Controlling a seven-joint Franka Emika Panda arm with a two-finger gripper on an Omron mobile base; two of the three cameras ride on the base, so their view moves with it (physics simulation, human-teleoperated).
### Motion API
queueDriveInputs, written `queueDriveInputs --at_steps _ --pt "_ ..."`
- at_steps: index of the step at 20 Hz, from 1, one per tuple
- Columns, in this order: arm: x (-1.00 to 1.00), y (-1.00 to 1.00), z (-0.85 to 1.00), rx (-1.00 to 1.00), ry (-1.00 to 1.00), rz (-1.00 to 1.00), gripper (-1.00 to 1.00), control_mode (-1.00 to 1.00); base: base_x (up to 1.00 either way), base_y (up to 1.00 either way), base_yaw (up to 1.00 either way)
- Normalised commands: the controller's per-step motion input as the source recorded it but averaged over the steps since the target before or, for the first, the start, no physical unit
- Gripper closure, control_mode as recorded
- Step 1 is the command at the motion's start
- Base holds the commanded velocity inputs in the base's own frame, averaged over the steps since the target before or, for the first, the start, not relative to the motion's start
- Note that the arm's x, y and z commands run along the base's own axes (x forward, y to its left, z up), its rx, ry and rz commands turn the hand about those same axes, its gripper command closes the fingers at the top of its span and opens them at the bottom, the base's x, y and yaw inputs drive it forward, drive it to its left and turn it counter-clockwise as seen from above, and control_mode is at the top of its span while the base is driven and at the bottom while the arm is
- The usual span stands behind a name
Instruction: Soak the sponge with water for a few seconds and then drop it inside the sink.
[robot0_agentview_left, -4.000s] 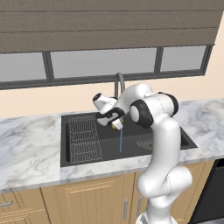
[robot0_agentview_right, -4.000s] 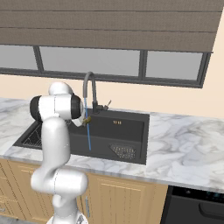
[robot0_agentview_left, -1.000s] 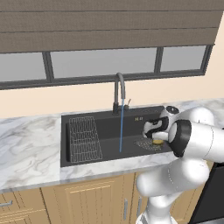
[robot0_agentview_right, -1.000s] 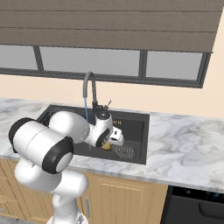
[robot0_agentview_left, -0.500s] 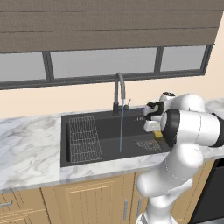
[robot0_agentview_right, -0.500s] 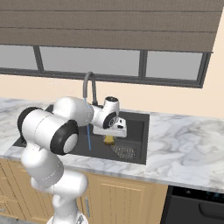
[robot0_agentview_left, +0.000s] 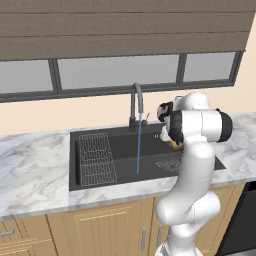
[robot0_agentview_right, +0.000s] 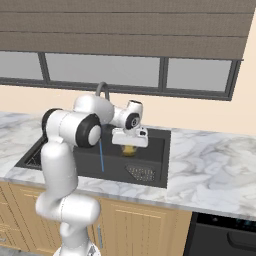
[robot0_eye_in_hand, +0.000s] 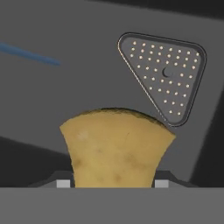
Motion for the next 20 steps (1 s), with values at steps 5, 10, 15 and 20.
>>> queueDriveInputs --at_steps 5,10,15,20 --pt "0.00 -0.40 -0.21 0.13 -0.01 0.04 1.00 -1.00 0.00 0.00 0.00" --pt "0.10 -0.25 -0.47 0.13 0.00 0.06 1.00 -1.00 0.00 0.00 0.00" --pt "0.26 -0.04 -0.52 0.09 -0.02 0.05 1.00 -1.00 0.00 0.00 0.00" --pt "0.18 0.00 -0.25 0.04 -0.10 0.06 1.00 -1.00 0.00 0.00 0.00"
